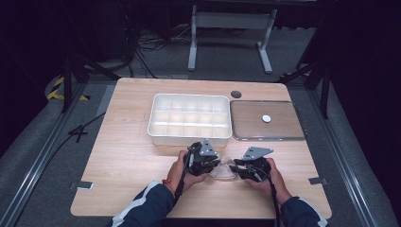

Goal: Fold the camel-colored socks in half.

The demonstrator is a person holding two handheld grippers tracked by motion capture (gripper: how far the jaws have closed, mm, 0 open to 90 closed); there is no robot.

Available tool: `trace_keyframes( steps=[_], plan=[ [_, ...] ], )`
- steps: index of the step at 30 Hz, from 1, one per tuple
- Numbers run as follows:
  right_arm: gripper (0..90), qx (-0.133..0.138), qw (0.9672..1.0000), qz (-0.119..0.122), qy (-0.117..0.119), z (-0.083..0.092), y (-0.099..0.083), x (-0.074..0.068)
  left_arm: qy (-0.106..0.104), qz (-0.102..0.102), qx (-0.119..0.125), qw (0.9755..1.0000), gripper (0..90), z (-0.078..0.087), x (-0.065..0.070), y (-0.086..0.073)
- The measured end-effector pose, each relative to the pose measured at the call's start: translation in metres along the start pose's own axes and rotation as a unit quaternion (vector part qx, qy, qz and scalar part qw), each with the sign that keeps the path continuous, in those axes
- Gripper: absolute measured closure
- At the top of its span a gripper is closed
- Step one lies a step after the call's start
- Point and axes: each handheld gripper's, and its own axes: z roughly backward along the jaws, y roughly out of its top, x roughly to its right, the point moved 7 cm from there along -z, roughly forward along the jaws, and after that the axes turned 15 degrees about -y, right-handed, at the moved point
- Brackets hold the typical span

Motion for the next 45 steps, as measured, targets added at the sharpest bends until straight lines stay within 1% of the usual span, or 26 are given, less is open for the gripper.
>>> trace_keyframes(
  steps=[3,4,6,9,11,14,16,18,19,21,23,24,25,27,28,29,31,32,33,34,35,36,40,41,44,45],
  plan=[
    [68.2,0.001,1.0,0.002,0.001,0.0,0.0,0.0,0.0,0.005,0.002,1.0,78.2,-0.006,-0.001,0.002],
    [68.4,0.001,1.0,0.004,0.001,0.0,0.0,0.0,-0.001,0.002,0.001,1.0,78.5,-0.008,-0.001,0.003],
    [68.4,0.0,1.0,0.001,0.002,0.0,0.0,0.0,-0.001,0.006,0.003,1.0,78.6,-0.01,0.0,0.003],
    [68.4,-0.001,1.0,-0.001,0.005,0.0,0.0,0.0,-0.012,0.003,-0.002,0.9999,79.5,-0.018,0.003,0.004],
    [68.4,-0.001,1.0,0.001,0.007,0.0,0.0,0.0,-0.012,-0.001,-0.003,0.9999,79.7,-0.021,0.005,0.004],
    [68.4,-0.002,1.0,0.002,0.009,0.0,0.0,0.0,-0.009,0.005,0.005,0.9999,75.1,-0.021,0.005,0.006],
    [68.4,-0.002,1.0,0.002,0.009,0.0,0.0,0.0,-0.003,-0.004,0.013,0.9999,73.6,-0.016,0.005,0.008],
    [68.3,-0.002,1.0,0.002,0.008,0.0,0.0,0.0,-0.002,-0.005,0.02,0.9998,72.5,-0.014,0.007,0.01],
    [68.2,-0.002,1.0,0.003,0.008,0.0,0.0,0.0,-0.002,-0.012,0.032,0.9994,71.7,-0.007,0.01,0.013],
    [68.1,-0.003,1.0,0.001,0.008,0.0,0.0,0.0,-0.004,-0.017,0.048,0.9987,69.7,0.002,0.013,0.018],
    [68.1,-0.004,1.0,0.001,0.007,0.0,0.0,0.0,-0.013,-0.022,0.069,0.9973,69.3,0.012,0.015,0.023],
    [68.0,-0.004,1.0,0.001,0.007,0.0,0.0,0.0,-0.013,-0.024,0.078,0.9965,69.8,0.018,0.016,0.025],
    [68.1,-0.004,1.0,0.001,0.008,-0.001,0.0,0.0,-0.011,-0.026,0.085,0.996,70.3,0.023,0.016,0.026],
    [68.0,-0.004,1.0,0.0,0.008,-0.001,-0.001,0.0,-0.021,-0.031,0.091,0.9952,71.6,0.033,0.017,0.026],
    [68.0,-0.004,1.0,0.0,0.008,-0.001,-0.001,0.0,-0.021,-0.031,0.091,0.9952,72.4,0.033,0.017,0.026],
    [68.0,-0.005,0.9999,-0.001,0.009,-0.001,-0.001,0.0,-0.022,-0.034,0.088,0.9953,72.4,0.038,0.018,0.024],
    [68.0,-0.005,0.9999,-0.001,0.009,-0.001,0.0,0.0,-0.028,-0.034,0.077,0.9961,75.0,0.042,0.018,0.017],
    [68.0,-0.004,1.0,0.0,0.008,-0.001,0.0,0.0,-0.03,-0.038,0.063,0.9968,75.8,0.043,0.018,0.011],
    [68.0,-0.005,0.9999,-0.001,0.009,-0.001,0.0,0.0,-0.035,-0.041,0.045,0.9976,77.2,0.041,0.018,0.001],
    [68.1,-0.005,0.9999,-0.001,0.009,-0.001,-0.001,0.0,-0.039,-0.042,0.034,0.9978,78.9,0.039,0.018,-0.004],
    [68.1,-0.005,0.9999,-0.001,0.009,-0.001,-0.001,0.0,-0.041,-0.042,0.021,0.9981,79.3,0.035,0.017,-0.013],
    [68.1,-0.005,0.9999,-0.001,0.009,-0.001,0.0,0.0,-0.044,-0.042,0.016,0.998,79.6,0.031,0.017,-0.016],
    [68.0,-0.006,1.0,0.0,0.007,-0.001,0.0,0.0,-0.047,-0.046,-0.009,0.9978,80.0,0.017,0.017,-0.025],
    [68.0,-0.005,1.0,0.0,0.007,-0.001,0.0,0.0,-0.047,-0.043,-0.01,0.9979,80.0,0.014,0.018,-0.027],
    [66.4,-0.003,1.0,0.001,0.006,0.0,0.0,0.0,-0.038,-0.052,-0.028,0.9975,79.1,0.005,0.015,-0.033],
    [65.5,-0.004,1.0,0.001,0.008,0.0,-0.001,0.0,-0.035,-0.046,-0.03,0.9979,78.9,0.002,0.015,-0.035]
  ],
)
